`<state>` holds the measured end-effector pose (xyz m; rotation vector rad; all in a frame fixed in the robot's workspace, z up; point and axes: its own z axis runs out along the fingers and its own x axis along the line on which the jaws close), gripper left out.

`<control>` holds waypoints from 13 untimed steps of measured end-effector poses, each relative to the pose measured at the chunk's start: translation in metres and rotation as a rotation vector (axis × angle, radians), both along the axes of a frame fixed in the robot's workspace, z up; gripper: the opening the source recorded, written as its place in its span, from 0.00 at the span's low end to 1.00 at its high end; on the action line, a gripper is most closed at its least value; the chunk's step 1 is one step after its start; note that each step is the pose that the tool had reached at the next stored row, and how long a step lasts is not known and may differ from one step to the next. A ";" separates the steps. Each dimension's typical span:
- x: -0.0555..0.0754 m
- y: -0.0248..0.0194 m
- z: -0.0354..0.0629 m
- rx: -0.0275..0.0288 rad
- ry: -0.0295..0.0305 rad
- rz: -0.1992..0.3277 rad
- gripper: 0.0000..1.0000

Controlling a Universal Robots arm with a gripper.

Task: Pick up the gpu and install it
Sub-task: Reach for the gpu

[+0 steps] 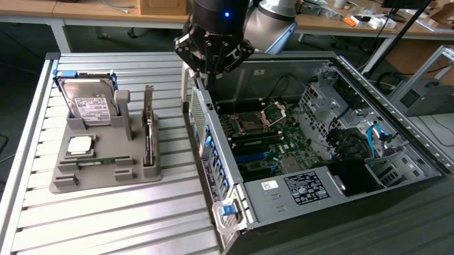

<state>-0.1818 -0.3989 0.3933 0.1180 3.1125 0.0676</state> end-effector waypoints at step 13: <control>-0.004 0.0000 0.0000 0.0000 0.0000 0.000 0.11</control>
